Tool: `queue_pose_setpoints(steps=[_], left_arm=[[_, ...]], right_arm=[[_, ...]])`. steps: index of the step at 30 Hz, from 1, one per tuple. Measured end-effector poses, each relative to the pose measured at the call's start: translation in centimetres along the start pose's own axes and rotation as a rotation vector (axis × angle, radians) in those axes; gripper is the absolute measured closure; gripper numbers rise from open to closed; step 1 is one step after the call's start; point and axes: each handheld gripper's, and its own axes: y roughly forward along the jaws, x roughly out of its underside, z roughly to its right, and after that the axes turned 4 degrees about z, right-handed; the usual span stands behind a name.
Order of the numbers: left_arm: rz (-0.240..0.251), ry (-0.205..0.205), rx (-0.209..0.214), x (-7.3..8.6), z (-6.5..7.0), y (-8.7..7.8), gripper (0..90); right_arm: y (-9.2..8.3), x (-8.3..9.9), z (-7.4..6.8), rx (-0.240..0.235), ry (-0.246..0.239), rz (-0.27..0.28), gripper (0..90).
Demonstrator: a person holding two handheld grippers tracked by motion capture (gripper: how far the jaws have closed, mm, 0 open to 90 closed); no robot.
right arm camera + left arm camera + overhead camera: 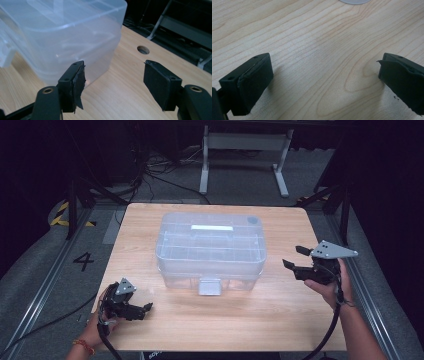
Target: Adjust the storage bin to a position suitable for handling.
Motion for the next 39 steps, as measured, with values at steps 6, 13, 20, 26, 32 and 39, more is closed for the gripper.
queue_pose_setpoints(steps=[6,13,20,26,32,39], left_arm=[[0.000,0.000,0.000,0.0,0.0,0.0,0.0],[0.001,0.001,0.000,0.0,0.0,0.0,0.0],[0.001,0.001,0.002,0.0,0.0,0.0,0.0],[0.001,0.000,0.001,0.0,0.0,0.0,0.0],[0.001,0.001,0.001,0.0,0.0,0.0,0.0],[0.001,0.001,0.001,0.0,0.0,0.0,0.0]], right_arm=[[0.5,-2.2,-0.4,-0.026,-0.023,0.033,35.9],[2.0,-5.1,-0.8,-0.070,-0.038,0.045,37.2],[4.4,-7.7,-1.5,-0.114,-0.059,0.046,39.4],[6.0,-9.0,-2.4,-0.154,-0.064,0.035,38.4],[7.5,-10.1,-3.8,-0.174,-0.091,0.012,38.8],[9.9,-11.1,-4.8,-0.193,-0.124,-0.036,41.6]])
